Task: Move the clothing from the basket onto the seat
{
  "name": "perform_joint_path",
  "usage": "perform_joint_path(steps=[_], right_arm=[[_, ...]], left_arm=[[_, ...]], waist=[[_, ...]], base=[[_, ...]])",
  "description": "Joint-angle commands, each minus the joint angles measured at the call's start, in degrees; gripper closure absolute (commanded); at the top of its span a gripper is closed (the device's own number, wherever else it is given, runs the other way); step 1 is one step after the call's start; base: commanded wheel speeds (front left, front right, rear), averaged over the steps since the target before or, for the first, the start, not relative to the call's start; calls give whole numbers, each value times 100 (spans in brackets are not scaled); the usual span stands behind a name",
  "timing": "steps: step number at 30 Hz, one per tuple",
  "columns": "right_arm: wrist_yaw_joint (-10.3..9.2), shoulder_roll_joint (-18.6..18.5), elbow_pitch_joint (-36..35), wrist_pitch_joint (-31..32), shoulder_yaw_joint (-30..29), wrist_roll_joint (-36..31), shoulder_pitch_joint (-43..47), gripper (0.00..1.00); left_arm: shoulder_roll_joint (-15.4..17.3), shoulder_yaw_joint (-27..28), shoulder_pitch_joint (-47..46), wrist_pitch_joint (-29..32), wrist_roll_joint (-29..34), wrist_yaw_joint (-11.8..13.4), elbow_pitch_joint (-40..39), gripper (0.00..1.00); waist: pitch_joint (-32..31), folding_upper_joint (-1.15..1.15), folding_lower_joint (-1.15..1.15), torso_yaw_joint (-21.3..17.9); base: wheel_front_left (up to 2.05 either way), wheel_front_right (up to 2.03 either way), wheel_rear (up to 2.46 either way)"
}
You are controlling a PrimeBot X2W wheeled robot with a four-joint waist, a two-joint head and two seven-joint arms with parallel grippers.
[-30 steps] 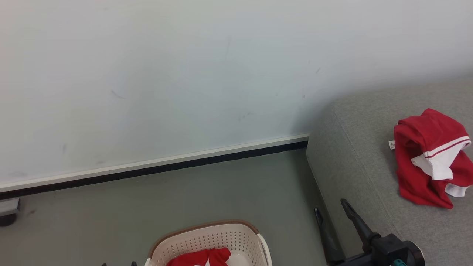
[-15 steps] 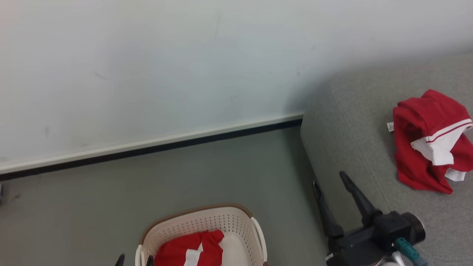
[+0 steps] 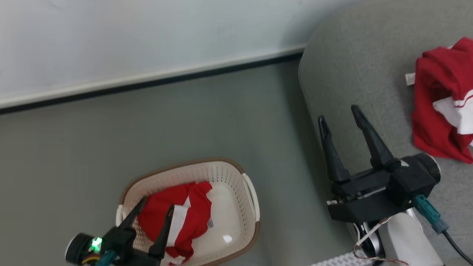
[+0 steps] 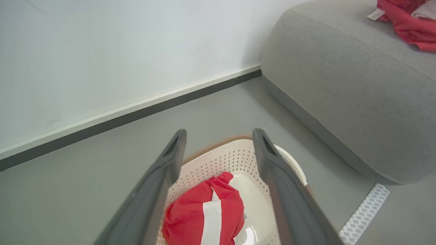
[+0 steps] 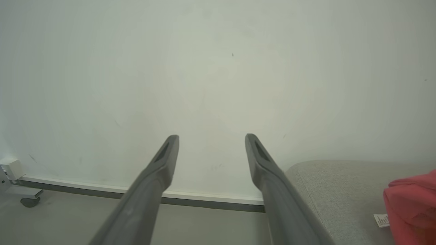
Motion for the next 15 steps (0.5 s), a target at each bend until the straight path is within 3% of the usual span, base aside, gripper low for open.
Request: perform_joint_path(steps=[1,10,15], right_arm=[[-4,32,-90,-7,12,-64,-163,0],[-4,21,-358,-7,183,-164,-842,0],[-4,97,-536,-7,220,-84,-1204,0]], left_arm=[[95,-123,-283,-18,90,-56,215,0],[233,-922,-1730,-17,-97,-156,1705,0],[337,-1829,-2608,152,-547,-161,2688,0]], waist=[[818,-1,-2,-93],[1670,-1,-2,-167],[2111,-1,-2,-249]], base=[[0,0,0],[0,0,0],[0,0,0]])
